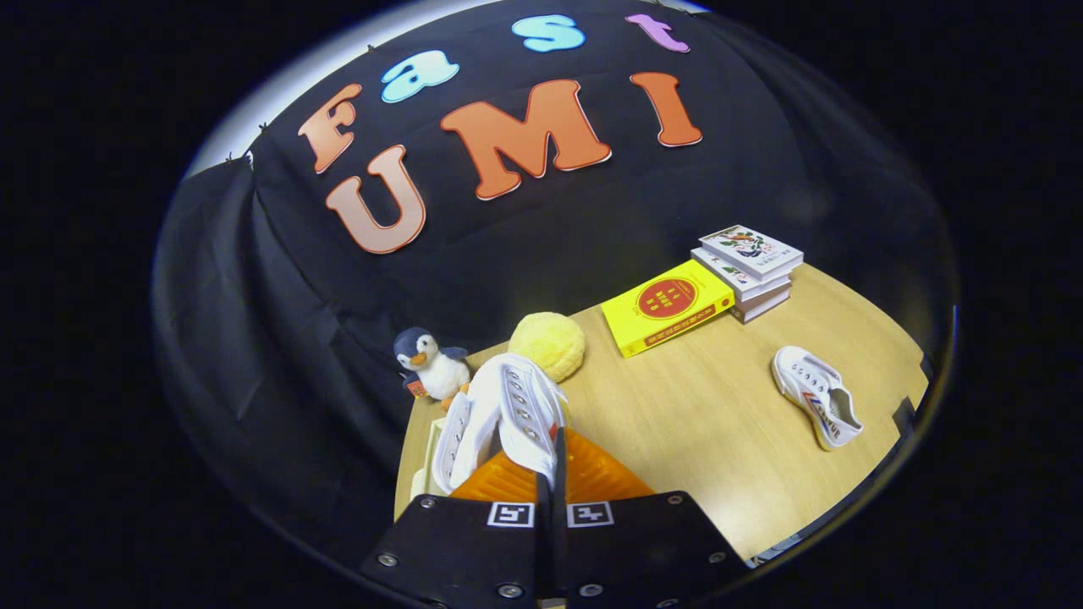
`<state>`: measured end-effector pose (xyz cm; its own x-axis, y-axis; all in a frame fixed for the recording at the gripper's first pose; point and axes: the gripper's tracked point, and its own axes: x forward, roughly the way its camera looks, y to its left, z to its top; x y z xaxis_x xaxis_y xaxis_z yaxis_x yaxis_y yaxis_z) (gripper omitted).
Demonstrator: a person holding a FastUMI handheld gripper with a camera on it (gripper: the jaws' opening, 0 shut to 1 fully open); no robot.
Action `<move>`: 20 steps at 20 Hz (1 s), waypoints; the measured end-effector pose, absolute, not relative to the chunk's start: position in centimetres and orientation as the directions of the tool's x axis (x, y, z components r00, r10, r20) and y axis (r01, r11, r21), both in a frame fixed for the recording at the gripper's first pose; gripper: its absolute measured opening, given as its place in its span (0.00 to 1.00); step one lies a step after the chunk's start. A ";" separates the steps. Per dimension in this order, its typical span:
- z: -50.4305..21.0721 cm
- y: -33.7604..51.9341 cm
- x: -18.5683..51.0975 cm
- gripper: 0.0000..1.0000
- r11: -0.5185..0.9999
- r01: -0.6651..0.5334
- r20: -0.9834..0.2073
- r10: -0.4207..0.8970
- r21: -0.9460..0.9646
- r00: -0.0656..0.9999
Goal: Open the storage box then place both shoes into the box .Put the left shoe in first, then the right shoe, with the right side of both shoes facing outward in a uniform manner.
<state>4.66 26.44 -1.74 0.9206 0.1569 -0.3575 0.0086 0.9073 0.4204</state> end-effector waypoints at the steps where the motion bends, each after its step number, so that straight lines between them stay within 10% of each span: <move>1: -2.0 27.9 4.8 0.00 0.905 0.002 -0.360 0.168 0.426 0.918; 16: -12.6 39.1 8.2 0.00 0.950 0.102 -0.586 0.096 0.296 0.805; 19: -13.6 40.6 7.6 0.10 0.947 0.074 -0.615 0.143 0.313 0.776; 20: -13.3 40.3 7.3 0.28 0.952 0.065 -0.608 0.138 0.300 0.782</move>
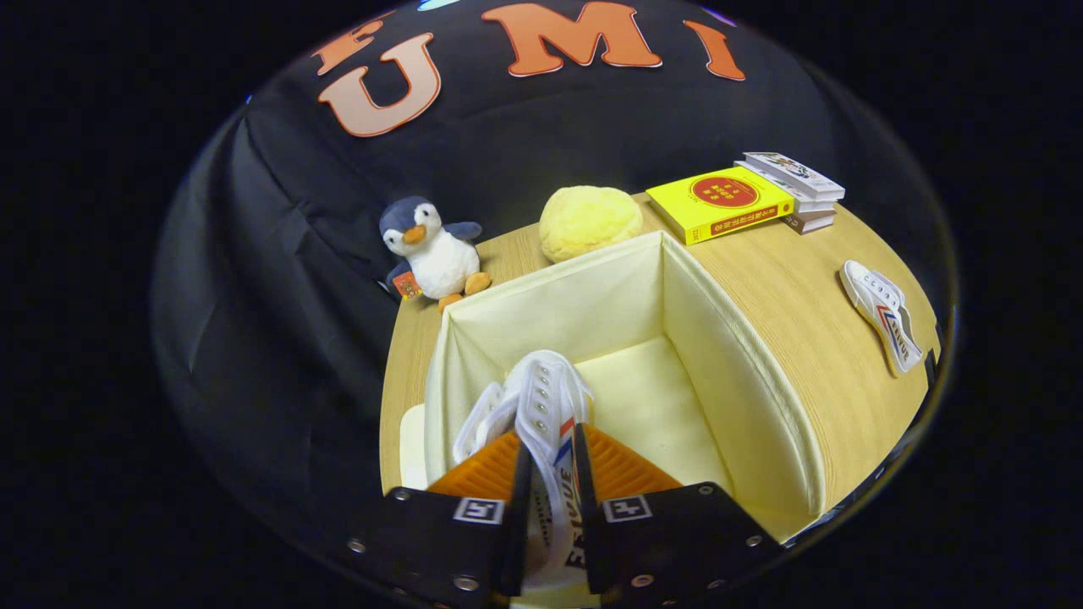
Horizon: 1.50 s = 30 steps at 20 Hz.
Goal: Open the storage box then place both shoes into the box .Put the left shoe in first, then the right shoe, with the right side of both shoes facing outward in a uniform manner.
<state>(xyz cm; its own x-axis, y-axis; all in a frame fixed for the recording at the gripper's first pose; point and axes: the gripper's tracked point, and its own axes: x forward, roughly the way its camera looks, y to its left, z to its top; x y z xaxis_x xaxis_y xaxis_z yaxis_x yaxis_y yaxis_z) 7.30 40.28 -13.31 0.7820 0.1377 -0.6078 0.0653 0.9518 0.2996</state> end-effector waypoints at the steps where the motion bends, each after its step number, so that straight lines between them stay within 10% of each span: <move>1: -12.8 39.7 7.4 0.53 0.962 0.057 -0.595 0.119 0.268 0.795; 2: -12.2 39.3 7.3 0.78 0.969 0.045 -0.580 0.109 0.244 0.807; 6: -9.4 37.1 7.0 0.99 0.972 0.013 -0.520 0.115 0.236 0.847; 30: -12.4 -1.8 6.0 0.99 0.986 0.157 -0.479 -0.111 0.057 0.871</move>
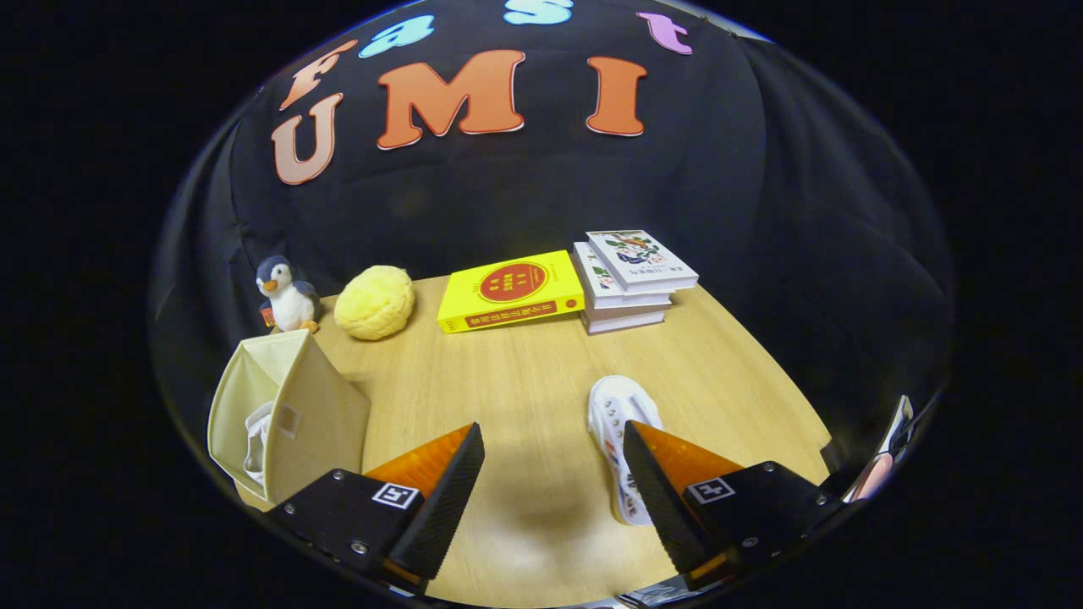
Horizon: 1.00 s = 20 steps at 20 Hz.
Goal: Open the storage box then place both shoes into the box .Put the left shoe in first, then the right shoe, with the right side of both shoes facing outward in a uniform manner.
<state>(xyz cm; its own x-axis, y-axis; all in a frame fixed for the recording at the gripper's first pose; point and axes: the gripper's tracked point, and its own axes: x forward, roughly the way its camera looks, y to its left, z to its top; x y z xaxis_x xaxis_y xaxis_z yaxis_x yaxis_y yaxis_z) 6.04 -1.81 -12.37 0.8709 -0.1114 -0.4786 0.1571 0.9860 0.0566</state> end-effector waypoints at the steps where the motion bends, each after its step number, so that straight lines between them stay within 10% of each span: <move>1: -12.8 -3.4 5.9 0.99 0.986 0.162 -0.483 -0.120 0.045 0.868; 20: -24.1 -12.9 6.4 1.00 0.987 0.046 -0.643 -0.133 -0.151 0.754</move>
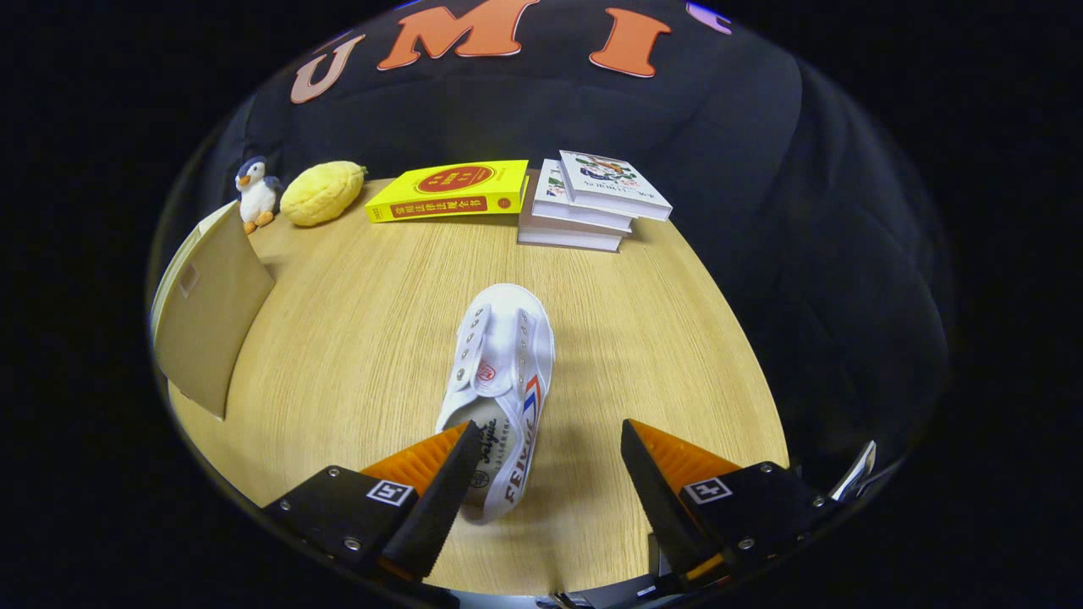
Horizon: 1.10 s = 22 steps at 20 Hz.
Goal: Open the storage box then place both shoes into the box .Put the left shoe in first, then the right shoe, with the right side of both shoes facing outward in a uniform manner.
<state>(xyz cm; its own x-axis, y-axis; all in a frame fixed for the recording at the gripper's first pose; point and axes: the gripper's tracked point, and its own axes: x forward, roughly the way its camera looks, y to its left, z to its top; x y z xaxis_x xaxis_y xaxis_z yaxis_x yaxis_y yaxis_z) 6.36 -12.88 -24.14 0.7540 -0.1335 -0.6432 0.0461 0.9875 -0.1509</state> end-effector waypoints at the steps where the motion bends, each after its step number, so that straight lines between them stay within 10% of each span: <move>1: -24.4 -12.9 6.7 1.00 0.986 0.037 -0.648 -0.135 -0.162 0.750; 11: -27.1 -11.8 11.7 0.71 0.987 -0.002 -0.686 -0.110 -0.159 0.719; 17: -27.3 -12.2 12.5 0.01 0.990 0.122 -0.661 -0.141 -0.075 0.737; 22: -24.9 -10.7 11.7 0.00 0.992 0.128 -0.621 -0.097 0.006 0.778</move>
<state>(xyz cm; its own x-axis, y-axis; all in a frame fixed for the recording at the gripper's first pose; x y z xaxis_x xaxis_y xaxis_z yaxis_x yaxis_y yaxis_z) 11.72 -10.72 -24.94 0.7780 -0.0968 -0.6207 0.1283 0.9917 0.0062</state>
